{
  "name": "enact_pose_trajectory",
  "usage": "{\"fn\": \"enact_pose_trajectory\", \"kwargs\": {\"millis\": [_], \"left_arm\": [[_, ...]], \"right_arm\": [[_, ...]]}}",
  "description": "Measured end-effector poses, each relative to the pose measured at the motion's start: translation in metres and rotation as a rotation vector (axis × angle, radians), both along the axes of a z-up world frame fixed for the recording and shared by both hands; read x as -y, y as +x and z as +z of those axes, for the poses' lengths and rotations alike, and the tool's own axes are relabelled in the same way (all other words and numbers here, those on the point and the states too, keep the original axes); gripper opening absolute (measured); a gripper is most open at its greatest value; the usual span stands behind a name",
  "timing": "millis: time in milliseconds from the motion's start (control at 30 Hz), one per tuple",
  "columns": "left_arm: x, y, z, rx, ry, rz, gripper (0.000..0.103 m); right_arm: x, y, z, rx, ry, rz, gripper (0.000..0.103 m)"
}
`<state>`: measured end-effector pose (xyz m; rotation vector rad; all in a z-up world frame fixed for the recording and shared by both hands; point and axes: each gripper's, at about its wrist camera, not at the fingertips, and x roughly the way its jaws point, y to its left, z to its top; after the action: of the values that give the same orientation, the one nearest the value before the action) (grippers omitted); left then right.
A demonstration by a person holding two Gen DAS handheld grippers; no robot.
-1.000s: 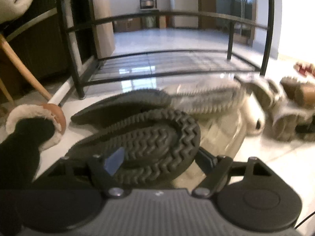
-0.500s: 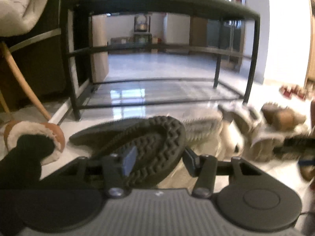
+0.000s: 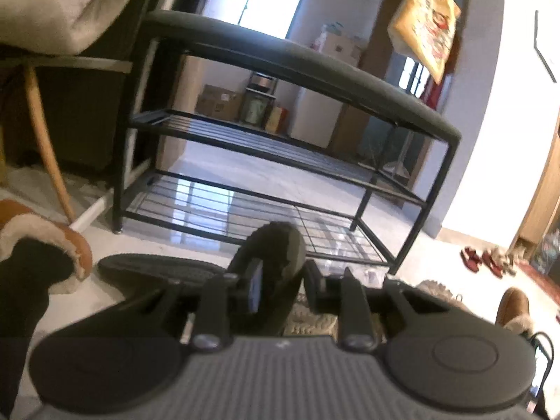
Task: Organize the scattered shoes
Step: 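Close the left gripper on the black slipper's edge, then lift and carry the black slipper with the left gripper toward the shoe rack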
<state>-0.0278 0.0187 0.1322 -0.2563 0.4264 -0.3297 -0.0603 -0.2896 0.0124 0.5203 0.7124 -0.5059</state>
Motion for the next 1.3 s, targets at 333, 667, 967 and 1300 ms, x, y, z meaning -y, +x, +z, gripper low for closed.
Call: {"fn": "enact_pose_trajectory", "kwargs": {"millis": [333, 667, 967, 1300], "left_arm": [[-0.058, -0.019, -0.016, -0.117, 0.048, 0.207, 0.022], [-0.077, -0.016, -0.052, -0.311, 0.056, 0.183, 0.02], [-0.07, -0.024, -0.055, -0.286, 0.059, 0.114, 0.013], [-0.066, -0.032, -0.027, -0.199, -0.002, 0.113, 0.013]], "right_arm": [[-0.005, 0.003, -0.006, -0.032, -0.003, 0.025, 0.103], [-0.016, 0.004, -0.01, -0.076, -0.031, 0.041, 0.103], [-0.022, 0.002, -0.01, -0.092, -0.055, 0.039, 0.103], [-0.015, -0.001, -0.006, -0.081, -0.037, 0.009, 0.103]]}}
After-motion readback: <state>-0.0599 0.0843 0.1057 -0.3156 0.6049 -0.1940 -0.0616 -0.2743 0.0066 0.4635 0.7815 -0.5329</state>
